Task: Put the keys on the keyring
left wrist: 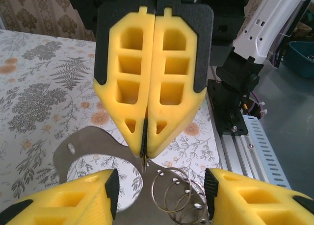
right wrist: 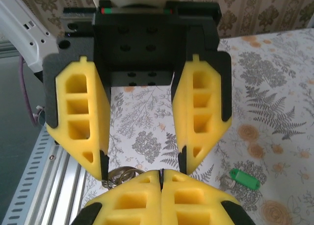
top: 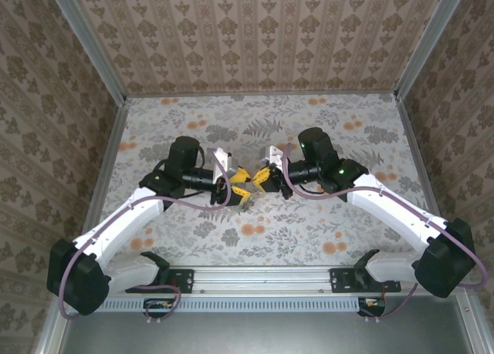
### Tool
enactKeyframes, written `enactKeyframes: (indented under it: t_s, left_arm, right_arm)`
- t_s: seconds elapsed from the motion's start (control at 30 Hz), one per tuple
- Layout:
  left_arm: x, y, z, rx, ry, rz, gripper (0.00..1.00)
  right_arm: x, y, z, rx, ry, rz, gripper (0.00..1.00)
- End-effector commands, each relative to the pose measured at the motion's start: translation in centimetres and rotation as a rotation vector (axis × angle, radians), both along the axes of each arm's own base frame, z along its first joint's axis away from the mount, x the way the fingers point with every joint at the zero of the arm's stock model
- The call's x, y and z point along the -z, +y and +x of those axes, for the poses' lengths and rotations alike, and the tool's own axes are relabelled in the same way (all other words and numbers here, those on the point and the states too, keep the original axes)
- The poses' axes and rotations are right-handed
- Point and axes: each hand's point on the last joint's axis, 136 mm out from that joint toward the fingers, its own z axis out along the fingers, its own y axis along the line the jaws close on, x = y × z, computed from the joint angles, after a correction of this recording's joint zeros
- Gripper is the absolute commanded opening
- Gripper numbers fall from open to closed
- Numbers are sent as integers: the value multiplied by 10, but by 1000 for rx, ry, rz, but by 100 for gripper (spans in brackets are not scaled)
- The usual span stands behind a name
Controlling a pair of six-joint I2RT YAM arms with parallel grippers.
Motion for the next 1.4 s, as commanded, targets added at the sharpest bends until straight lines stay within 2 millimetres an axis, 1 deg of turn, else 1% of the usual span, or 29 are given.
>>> enactKeyframes:
  t_s: [0.0,0.23,0.37,0.43,0.5,0.6,0.67,0.8,0.93,0.97,1.03,1.07,1.1,1.17,1.27,1.37]
  left_arm:
    - [-2,-2,2,-8,-29,3,48]
    - [-9,-6,7,-15,-34,-3,44]
    - [-4,-12,9,-16,-2,-3,34]
    - [-5,-15,11,-23,11,-12,32]
    - [-8,-16,10,-18,4,-25,25]
    - [-14,-16,8,-17,-20,-35,8]
    - [-19,-14,6,-17,-46,-42,0]
    - [-28,-11,-3,16,-109,-66,0]
    - [-31,-8,-9,18,-171,-83,0]
    - [-32,-7,-9,15,-183,-88,0]
    - [-32,-6,-10,11,-200,-98,0]
    - [-30,-6,-11,12,-203,-98,0]
    - [-31,-5,-12,12,-207,-100,0]
    - [-31,-5,-14,20,-224,-104,0]
    - [-32,-3,-16,22,-243,-111,0]
    - [-34,-4,-18,32,-255,-120,0]
  right_arm:
    - [-38,6,-10,-72,-98,96,0]
    - [-40,13,-13,-91,-118,111,0]
    - [-40,16,-14,-93,-126,116,0]
    - [-40,17,-16,-96,-127,115,0]
    - [-39,17,-17,-96,-128,108,0]
    - [-36,15,-18,-97,-132,92,0]
    - [-34,14,-19,-99,-132,82,0]
    - [-31,12,-19,-86,-138,68,0]
    - [-31,10,-20,-84,-131,65,0]
    - [-30,10,-19,-80,-127,65,5]
    - [-31,7,-19,-68,-126,66,25]
    - [-32,5,-20,-68,-133,71,31]
    - [-34,3,-20,-67,-140,78,34]
    - [-41,-3,-20,-51,-145,99,37]
    - [-47,-15,-19,-24,-150,128,40]
    - [-48,-25,-18,-16,-154,162,39]
